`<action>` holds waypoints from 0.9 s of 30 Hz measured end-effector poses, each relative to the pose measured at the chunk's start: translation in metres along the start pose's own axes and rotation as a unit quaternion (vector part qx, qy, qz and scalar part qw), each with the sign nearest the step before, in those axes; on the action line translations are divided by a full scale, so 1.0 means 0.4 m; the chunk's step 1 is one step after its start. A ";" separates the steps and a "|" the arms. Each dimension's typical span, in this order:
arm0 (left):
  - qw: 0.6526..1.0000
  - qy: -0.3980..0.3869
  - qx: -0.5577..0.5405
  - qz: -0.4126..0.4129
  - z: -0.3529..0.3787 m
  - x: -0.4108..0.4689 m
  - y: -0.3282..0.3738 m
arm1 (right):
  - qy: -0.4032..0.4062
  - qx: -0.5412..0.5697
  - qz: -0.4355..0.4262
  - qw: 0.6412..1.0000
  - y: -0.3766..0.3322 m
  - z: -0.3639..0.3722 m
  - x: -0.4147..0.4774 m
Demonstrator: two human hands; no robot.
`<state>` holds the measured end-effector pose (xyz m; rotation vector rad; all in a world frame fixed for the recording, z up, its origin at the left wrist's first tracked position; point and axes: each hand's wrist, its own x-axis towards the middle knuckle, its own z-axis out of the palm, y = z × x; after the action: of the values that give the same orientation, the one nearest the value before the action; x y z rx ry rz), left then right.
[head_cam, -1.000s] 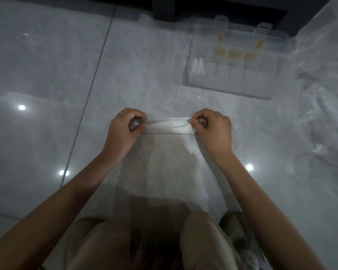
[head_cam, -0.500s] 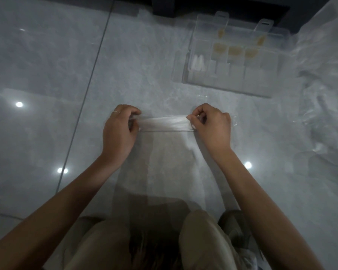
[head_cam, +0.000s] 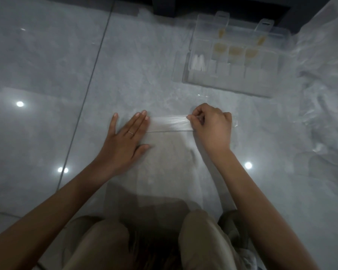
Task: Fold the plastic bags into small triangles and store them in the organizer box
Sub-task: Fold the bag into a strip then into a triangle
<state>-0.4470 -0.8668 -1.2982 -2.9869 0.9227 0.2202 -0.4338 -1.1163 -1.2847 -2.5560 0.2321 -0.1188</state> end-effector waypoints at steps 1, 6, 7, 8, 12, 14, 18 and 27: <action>1.000 0.001 -0.004 -0.006 0.000 -0.001 0.005 | 0.023 -0.030 -0.012 0.999 -0.005 0.004 -0.002; 0.999 0.020 -0.004 -0.027 0.005 0.002 0.016 | 0.034 -0.004 -0.144 0.989 -0.110 0.046 -0.051; 0.999 0.021 -0.005 -0.029 0.007 0.000 0.016 | -0.015 0.002 -0.169 0.986 -0.140 0.062 -0.067; 0.999 0.022 -0.010 -0.028 0.010 -0.001 0.016 | -0.066 -0.013 -0.182 0.981 -0.164 0.083 -0.083; 0.999 0.027 -0.031 -0.025 0.017 -0.003 0.012 | -0.155 -0.104 -0.189 0.964 -0.177 0.148 -0.120; 0.999 0.028 -0.023 -0.028 0.014 -0.001 0.011 | -0.149 -0.119 -0.195 0.962 -0.152 0.151 -0.115; 0.999 0.019 -0.001 -0.037 0.007 0.002 0.014 | -0.123 -0.121 -0.196 0.965 -0.083 0.120 -0.098; 0.998 0.003 -0.010 -0.065 0.003 -0.010 0.005 | -0.120 -0.173 -0.128 0.969 0.062 0.020 -0.092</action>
<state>-0.4515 -0.8663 -1.2989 -3.0535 0.7260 0.2209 -0.4725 -1.1254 -1.3063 -2.9039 -0.1882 0.1493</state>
